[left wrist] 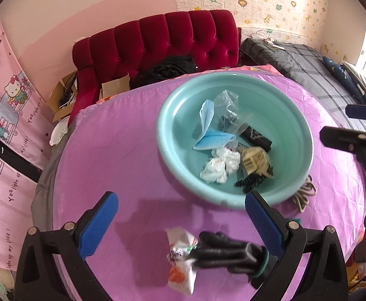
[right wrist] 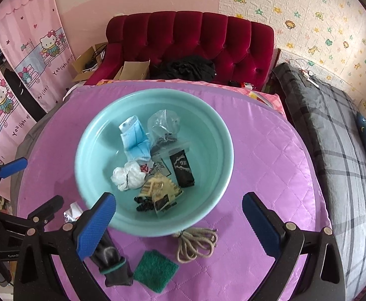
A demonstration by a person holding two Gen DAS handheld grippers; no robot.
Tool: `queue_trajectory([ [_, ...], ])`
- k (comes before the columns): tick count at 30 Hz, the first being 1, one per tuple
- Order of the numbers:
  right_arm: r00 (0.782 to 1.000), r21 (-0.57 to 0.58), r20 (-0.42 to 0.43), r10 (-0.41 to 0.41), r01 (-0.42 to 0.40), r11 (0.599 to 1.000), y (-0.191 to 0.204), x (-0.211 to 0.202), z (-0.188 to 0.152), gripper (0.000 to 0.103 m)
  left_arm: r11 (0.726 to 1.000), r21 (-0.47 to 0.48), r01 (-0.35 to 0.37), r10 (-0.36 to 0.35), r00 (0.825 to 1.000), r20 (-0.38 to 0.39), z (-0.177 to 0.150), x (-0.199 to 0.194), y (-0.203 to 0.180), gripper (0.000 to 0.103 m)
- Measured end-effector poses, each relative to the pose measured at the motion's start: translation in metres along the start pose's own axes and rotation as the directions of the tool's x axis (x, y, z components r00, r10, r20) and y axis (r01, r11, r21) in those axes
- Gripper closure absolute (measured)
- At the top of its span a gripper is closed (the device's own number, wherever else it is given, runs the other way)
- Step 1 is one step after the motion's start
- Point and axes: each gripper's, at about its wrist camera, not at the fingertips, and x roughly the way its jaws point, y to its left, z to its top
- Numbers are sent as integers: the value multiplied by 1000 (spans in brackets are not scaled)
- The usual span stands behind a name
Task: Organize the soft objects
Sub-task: 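Withdraw both tools from the basin back over the table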
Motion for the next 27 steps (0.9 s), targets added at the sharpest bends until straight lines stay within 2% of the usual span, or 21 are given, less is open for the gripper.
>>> queue_trajectory([
  [14, 1000, 18, 4, 25, -25, 1000, 10, -18, -51, 0, 999, -41, -12, 13, 1000, 28, -60, -31, 7, 0],
  [20, 1000, 25, 7, 19, -19, 999, 19, -18, -79, 0, 997, -73, 3, -3, 1000, 3, -95, -35, 9, 0],
  [27, 1000, 27, 4, 3, -3, 1000, 31, -9, -112, 0, 998, -66, 4, -5, 1000, -19, -127, -29, 3, 0],
])
